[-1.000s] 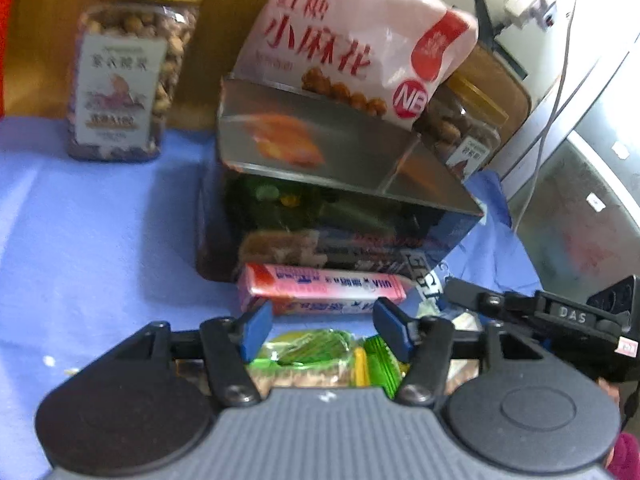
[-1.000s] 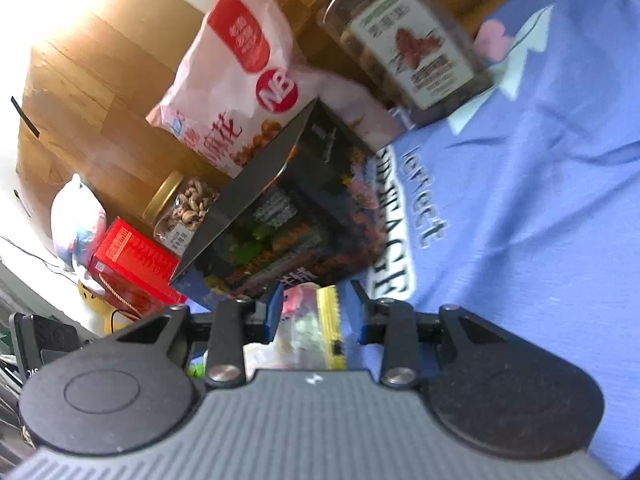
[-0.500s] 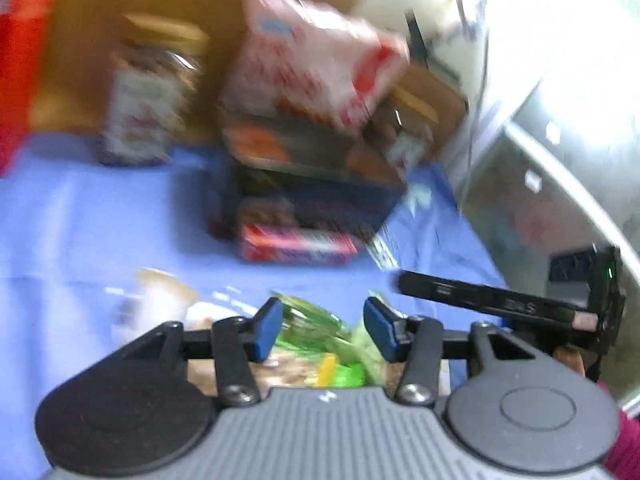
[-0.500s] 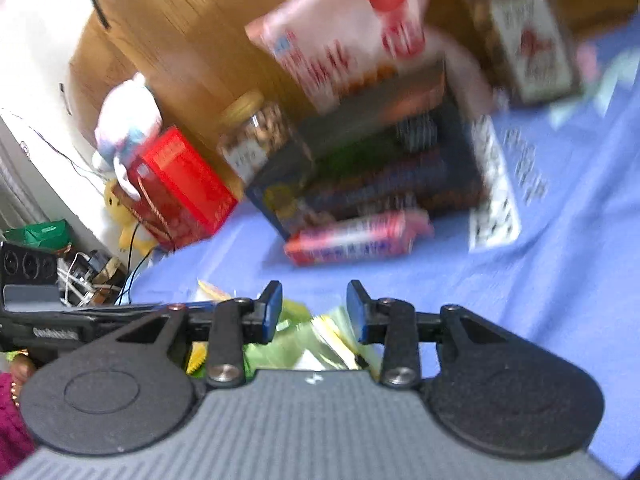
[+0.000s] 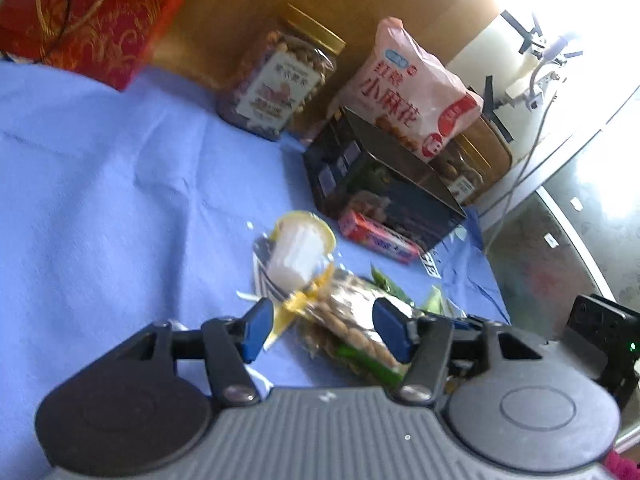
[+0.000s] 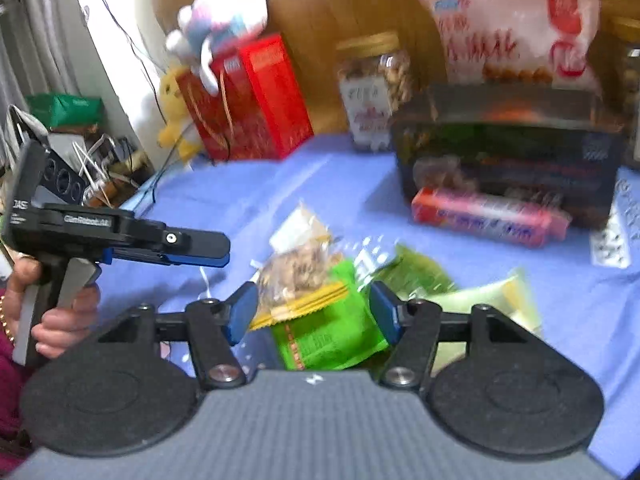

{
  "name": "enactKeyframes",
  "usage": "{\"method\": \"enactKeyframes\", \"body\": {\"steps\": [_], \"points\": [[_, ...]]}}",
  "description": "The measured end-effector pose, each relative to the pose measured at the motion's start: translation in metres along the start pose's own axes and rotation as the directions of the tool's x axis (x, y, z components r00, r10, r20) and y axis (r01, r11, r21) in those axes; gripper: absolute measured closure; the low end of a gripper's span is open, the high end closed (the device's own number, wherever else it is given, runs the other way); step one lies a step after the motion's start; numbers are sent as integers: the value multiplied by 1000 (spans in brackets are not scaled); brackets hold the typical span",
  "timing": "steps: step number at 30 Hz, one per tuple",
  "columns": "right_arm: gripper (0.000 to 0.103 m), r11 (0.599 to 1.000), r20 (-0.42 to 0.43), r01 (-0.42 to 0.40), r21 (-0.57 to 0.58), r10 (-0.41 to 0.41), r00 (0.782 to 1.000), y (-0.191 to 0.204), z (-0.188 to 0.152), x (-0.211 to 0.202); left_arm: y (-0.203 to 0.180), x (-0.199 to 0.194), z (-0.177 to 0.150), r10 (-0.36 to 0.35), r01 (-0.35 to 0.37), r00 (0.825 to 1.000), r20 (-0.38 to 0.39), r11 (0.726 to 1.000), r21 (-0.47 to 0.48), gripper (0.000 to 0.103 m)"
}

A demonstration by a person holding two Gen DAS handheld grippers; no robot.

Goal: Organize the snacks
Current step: 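Grasp the clear peanut bag with the left gripper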

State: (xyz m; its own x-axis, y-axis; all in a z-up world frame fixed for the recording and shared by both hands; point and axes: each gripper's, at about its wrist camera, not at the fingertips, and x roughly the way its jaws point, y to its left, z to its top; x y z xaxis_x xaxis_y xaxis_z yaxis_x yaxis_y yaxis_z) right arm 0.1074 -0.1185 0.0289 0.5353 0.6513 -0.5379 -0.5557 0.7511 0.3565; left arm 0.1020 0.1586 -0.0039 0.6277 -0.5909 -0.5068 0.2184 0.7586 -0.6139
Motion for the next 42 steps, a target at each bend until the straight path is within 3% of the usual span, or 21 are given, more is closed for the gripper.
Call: {"method": "enactKeyframes", "body": {"steps": [3, 6, 10, 13, 15, 19, 21, 24, 26, 29, 32, 34, 36, 37, 39, 42], "points": [[40, 989, -9, -52, -136, 51, 999, 31, -11, 2, 6, -2, -3, -23, 23, 1000, 6, 1000, -9, 47], [40, 947, -22, -60, -314, 56, 998, 67, -25, 8, 20, -9, -5, -31, 31, 999, 17, 998, -48, 47], [39, 903, -58, -78, -422, 59, 997, 84, -40, 18, 32, -19, -8, -26, 28, 999, 28, 996, -84, 47], [39, 867, -23, 15, -497, -30, 999, 87, -46, 26, 32, -22, -12, -27, 29, 999, 21, 997, -74, 47], [37, 815, 16, 120, -567, -135, 991, 88, -52, 28, 29, -25, -13, -29, 30, 999, 20, 998, -57, 47], [37, 727, 108, 327, -604, -332, 937, 68, -55, 28, 26, -28, -15, -36, 37, 999, 26, 999, -40, 42], [37, 752, 107, 322, -576, -321, 941, 63, -52, 20, 28, -27, -14, -47, 48, 999, 22, 998, -44, 42], [35, 835, 75, 174, -522, -159, 984, 70, -47, 6, 29, -23, -14, -50, 50, 999, 11, 998, -49, 42], [36, 874, 37, 77, -481, -68, 997, 73, -42, 7, 28, -20, -14, -49, 49, 999, -2, 998, -47, 42], [40, 914, -43, -29, -404, 13, 999, 76, -38, 19, 26, -17, -15, -40, 39, 999, -22, 999, -37, 42], [48, 963, -121, -72, -259, 42, 992, 63, -36, 35, 26, -14, -16, -35, 34, 999, -40, 999, -27, 44], [49, 980, -108, -80, -184, 60, 992, 54, -33, 41, 27, -9, -19, -29, 29, 999, -45, 999, -18, 45], [49, 984, -86, -91, -154, 78, 993, 52, -29, 48, 24, -7, -21, -23, 23, 999, -36, 1000, 2, 56], [53, 985, -76, -101, -140, 91, 993, 52, -27, 53, 23, -6, -22, -6, 6, 999, -35, 1000, 6, 65], [74, 987, -59, -92, -130, 85, 995, 60, -32, 48, 24, -9, -24, 12, -12, 1000, -22, 1000, -3, 70], [77, 986, -53, -116, -118, 110, 993, 64, -33, 42, 22, -23, -32, -1, 1, 1000, -3, 1000, -25, 75]]}}
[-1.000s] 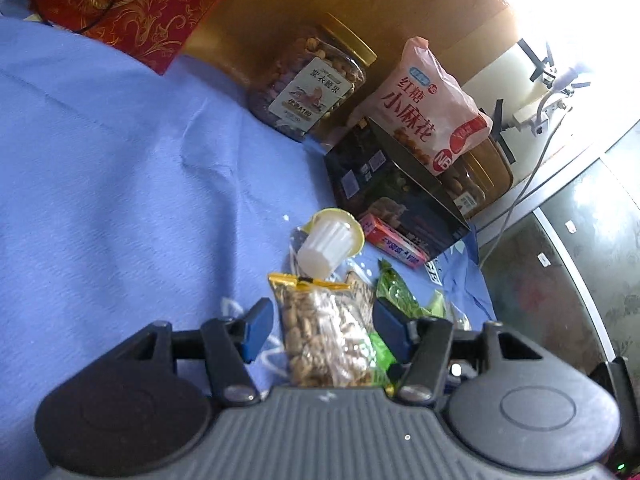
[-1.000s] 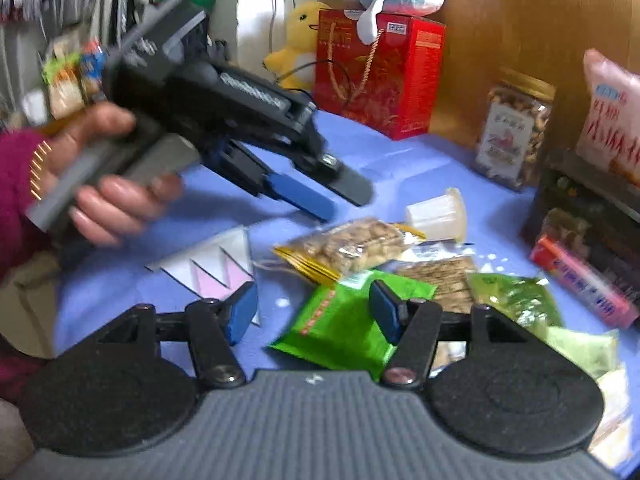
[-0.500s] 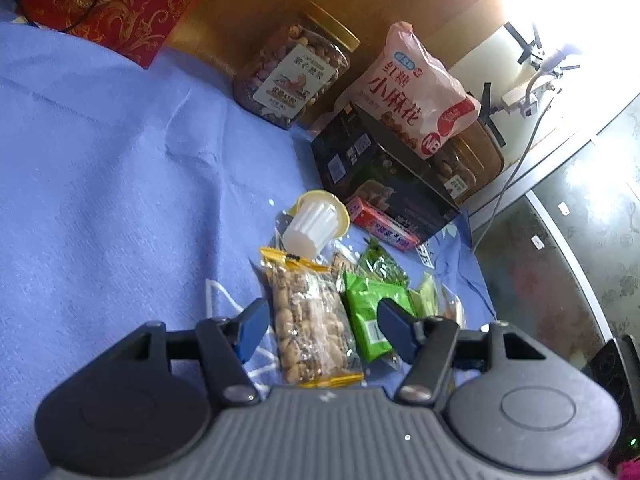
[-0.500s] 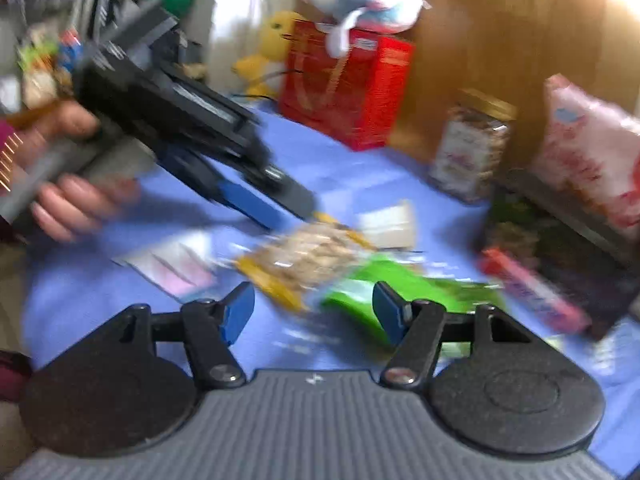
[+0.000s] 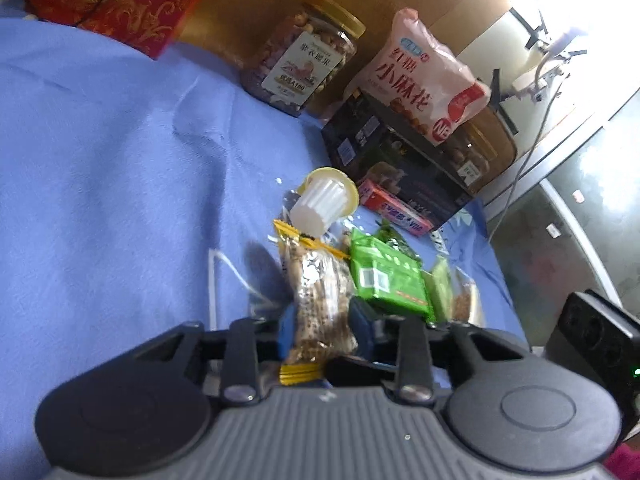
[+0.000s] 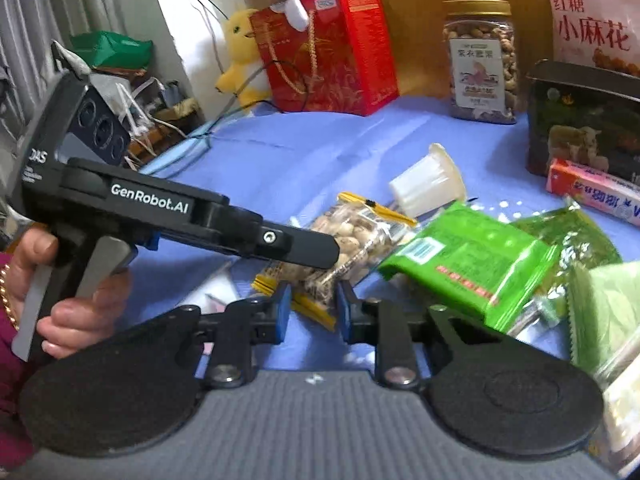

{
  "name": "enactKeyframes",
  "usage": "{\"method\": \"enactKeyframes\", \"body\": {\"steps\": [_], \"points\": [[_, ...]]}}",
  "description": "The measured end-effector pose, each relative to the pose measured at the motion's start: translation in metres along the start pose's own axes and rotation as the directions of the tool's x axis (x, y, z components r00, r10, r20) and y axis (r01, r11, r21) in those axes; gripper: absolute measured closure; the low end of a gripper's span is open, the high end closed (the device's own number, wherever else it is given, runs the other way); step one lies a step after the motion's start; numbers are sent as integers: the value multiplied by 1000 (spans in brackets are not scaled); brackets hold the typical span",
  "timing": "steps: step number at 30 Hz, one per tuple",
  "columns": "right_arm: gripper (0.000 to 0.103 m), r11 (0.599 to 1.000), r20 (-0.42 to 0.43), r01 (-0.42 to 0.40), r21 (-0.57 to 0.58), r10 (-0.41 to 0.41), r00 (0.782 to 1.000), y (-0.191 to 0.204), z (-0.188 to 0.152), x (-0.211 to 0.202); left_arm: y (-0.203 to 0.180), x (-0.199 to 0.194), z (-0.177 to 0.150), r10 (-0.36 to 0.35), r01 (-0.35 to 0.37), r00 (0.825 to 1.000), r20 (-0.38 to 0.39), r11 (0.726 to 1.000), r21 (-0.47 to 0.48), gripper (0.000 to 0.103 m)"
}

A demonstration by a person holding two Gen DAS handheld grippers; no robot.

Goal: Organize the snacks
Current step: 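Grasp the clear peanut bag with the left gripper, then carry the peanut bag into the black tin and release it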

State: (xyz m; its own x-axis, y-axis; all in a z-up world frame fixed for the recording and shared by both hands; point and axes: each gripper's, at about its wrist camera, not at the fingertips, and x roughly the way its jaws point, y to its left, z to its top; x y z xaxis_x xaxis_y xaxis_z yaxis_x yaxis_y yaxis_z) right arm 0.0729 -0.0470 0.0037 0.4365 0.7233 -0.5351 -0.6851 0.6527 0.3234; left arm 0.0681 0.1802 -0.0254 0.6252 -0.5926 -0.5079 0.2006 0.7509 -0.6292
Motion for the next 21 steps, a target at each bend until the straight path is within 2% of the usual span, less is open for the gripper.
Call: {"method": "enactKeyframes", "body": {"steps": [4, 10, 13, 15, 18, 21], "points": [[77, 999, 40, -23, -35, 24, 999, 9, -6, -18, -20, -18, -4, -3, 1, 999, 53, 999, 35, 76], [78, 998, 168, 24, -66, -12, 986, -7, 23, -48, -74, -5, 44, -35, 20, 995, 97, 988, 152, 77], [77, 994, 237, 92, -60, -76, 968, -29, 46, -67, -109, 24, 79, -50, 22, 993, 111, 972, 233, 76], [77, 988, 269, 145, -52, -126, 955, -51, 64, -76, -126, 47, 102, -55, 27, 993, 107, 968, 250, 76], [77, 981, 259, 193, -21, -181, 949, -90, 91, -77, -143, 93, 137, -39, 13, 995, 88, 963, 269, 75], [77, 974, 208, 223, 35, -226, 952, -133, 115, -66, -146, 138, 159, -5, -9, 999, 54, 970, 245, 75]]}}
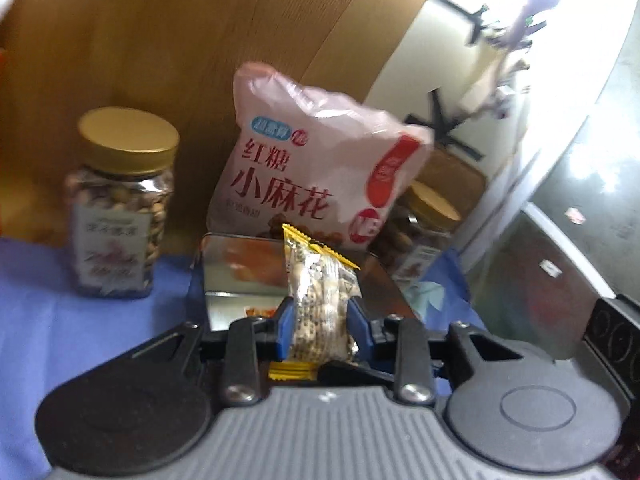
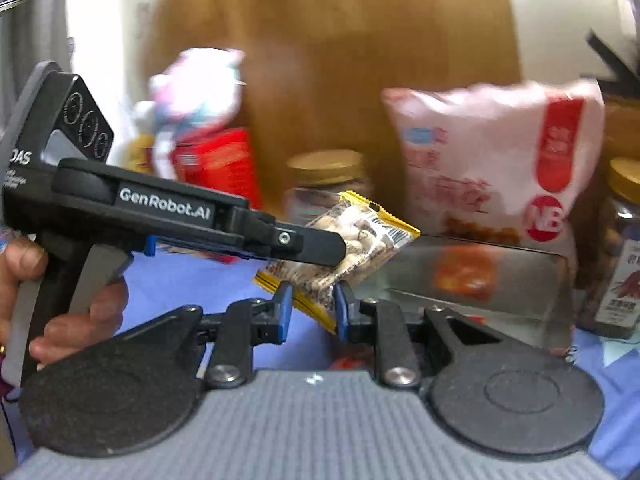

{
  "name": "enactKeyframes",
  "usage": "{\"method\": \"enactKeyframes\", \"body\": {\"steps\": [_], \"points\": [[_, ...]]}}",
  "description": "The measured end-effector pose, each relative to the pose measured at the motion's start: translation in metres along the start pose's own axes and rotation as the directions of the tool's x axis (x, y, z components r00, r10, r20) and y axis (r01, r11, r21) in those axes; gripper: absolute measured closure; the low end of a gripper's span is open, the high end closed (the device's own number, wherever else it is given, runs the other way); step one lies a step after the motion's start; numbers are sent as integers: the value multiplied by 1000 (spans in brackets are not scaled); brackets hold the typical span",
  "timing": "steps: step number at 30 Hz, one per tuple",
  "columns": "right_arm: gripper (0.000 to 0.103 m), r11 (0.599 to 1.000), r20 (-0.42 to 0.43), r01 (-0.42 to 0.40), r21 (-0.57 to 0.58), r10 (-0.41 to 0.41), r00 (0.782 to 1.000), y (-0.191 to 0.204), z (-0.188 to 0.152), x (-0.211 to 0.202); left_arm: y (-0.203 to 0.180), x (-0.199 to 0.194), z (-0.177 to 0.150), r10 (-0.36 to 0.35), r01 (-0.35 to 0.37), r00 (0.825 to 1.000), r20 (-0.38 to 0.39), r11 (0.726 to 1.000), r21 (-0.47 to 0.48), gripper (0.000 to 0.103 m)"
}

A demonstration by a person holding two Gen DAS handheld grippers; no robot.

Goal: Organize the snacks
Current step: 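Carry the peanut bag into the black tin and release it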

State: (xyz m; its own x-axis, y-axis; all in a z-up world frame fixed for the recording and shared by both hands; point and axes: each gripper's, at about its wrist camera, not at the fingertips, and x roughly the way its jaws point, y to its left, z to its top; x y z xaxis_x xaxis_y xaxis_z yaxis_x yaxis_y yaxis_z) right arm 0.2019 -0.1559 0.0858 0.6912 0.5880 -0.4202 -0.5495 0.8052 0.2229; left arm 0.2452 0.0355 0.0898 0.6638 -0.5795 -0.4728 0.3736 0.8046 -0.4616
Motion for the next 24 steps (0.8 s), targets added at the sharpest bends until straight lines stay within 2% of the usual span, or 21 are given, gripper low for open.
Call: {"method": "enactKeyframes", "body": {"steps": [3, 6, 8, 10, 13, 15, 19, 22, 24], "points": [[77, 999, -45, 40, -2, -40, 998, -23, 0, 23, 7, 34, 7, 35, -35, 998, -44, 999, 8, 75], [75, 997, -83, 74, -37, -77, 994, -30, -7, 44, 11, 56, 6, 74, -73, 995, -73, 997, 20, 72], [74, 995, -80, 89, -51, -93, 992, -33, -11, 49, 11, 62, 4, 93, -90, 992, -81, 995, 30, 62], [71, 996, -63, 87, -32, -89, 994, -36, -12, 49, 11, 62, 1, 94, -92, 993, -77, 995, 26, 56], [70, 996, -20, 89, 2, -89, 996, -42, -13, 36, 8, 50, -1, 78, -76, 995, -64, 996, 41, 56], [68, 996, 23, 80, 26, -81, 996, -44, -14, 15, 5, 29, -4, 53, -51, 998, -25, 998, 48, 55], [68, 992, 101, 31, 121, -44, 994, -52, -27, -37, 8, -20, -24, -37, 36, 999, 30, 999, 18, 55], [68, 983, 63, 30, 179, -42, 997, -64, -52, -56, 12, -31, -48, -54, 54, 999, 6, 999, -1, 55], [68, 978, 13, 68, 198, -72, 997, -71, -69, -56, 13, -20, -60, -20, 20, 999, -38, 1000, 0, 55]]}}
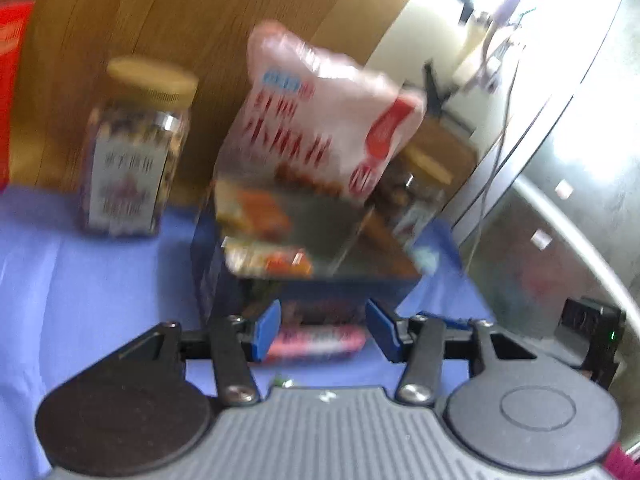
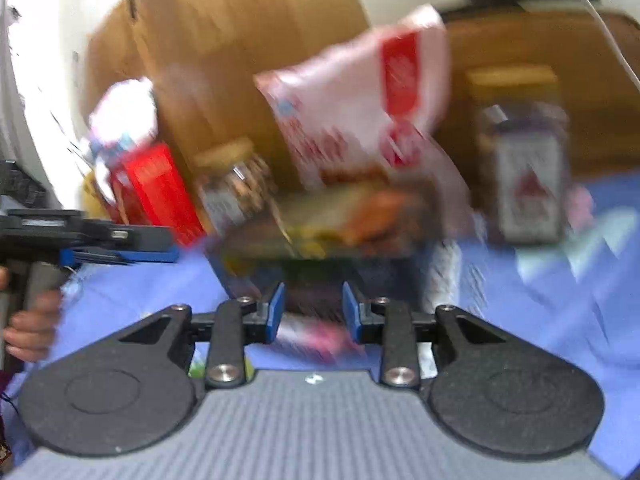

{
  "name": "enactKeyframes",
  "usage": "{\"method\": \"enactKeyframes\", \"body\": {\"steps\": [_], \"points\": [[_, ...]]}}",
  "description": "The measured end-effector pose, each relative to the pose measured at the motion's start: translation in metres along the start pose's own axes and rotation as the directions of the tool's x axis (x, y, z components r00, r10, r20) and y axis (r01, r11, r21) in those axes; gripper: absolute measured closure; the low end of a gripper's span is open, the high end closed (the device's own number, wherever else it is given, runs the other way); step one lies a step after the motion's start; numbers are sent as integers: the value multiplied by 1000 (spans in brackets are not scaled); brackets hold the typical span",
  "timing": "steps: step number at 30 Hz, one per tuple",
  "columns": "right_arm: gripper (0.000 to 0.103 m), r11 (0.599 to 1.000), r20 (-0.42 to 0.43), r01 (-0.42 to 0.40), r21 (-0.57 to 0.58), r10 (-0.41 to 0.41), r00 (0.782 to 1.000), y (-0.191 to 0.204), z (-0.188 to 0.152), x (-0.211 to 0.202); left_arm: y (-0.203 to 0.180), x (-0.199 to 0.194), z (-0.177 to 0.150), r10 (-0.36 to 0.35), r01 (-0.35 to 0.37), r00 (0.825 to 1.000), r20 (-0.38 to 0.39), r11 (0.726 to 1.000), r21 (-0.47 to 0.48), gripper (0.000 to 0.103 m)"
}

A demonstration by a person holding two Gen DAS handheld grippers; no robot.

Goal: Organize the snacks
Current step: 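Carry the peanut bag into the black tin and release it, then grasp the pink candy roll beside the tin with the left gripper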

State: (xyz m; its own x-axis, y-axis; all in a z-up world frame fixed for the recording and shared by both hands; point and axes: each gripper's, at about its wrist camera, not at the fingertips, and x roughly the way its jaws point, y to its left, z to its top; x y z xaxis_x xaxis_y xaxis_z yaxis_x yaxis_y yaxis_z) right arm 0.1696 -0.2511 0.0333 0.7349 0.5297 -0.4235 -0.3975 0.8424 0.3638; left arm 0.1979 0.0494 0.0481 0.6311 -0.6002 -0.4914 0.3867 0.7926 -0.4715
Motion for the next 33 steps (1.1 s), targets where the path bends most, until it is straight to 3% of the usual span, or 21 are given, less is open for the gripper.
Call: {"method": "enactKeyframes", "body": {"steps": [3, 5, 7, 15, 17, 23, 27, 33], "points": [[64, 999, -58, 23, 26, -21, 998, -6, -13, 10, 5, 23, -9, 46, -47, 997, -62, 999, -22, 51], [53, 1000, -78, 16, -7, -16, 997, 0, -15, 18, 8, 36, -11, 79, -80, 994, -79, 997, -17, 48], [50, 999, -98, 9, -44, -14, 995, 6, -14, 28, 11, 45, -12, 105, -107, 991, -80, 994, -20, 43], [52, 994, -176, -6, -108, -13, 984, 15, -18, 60, 15, 75, -15, 128, -132, 985, -116, 991, -31, 46], [62, 989, -168, 38, -139, -62, 984, 22, -20, 60, 11, 71, -17, 145, -149, 982, -121, 988, -28, 49], [63, 985, -93, 42, -168, -58, 994, 54, -8, 24, -7, 7, -20, 140, -140, 990, -14, 990, -2, 49], [64, 975, -30, -18, -219, 12, 999, 98, -5, -11, -16, -56, -39, 165, -167, 985, 56, 985, 42, 47], [64, 948, -31, -94, -303, 89, 996, 153, -53, -40, -5, -114, -103, 190, -189, 980, 52, 982, -20, 48]]}}
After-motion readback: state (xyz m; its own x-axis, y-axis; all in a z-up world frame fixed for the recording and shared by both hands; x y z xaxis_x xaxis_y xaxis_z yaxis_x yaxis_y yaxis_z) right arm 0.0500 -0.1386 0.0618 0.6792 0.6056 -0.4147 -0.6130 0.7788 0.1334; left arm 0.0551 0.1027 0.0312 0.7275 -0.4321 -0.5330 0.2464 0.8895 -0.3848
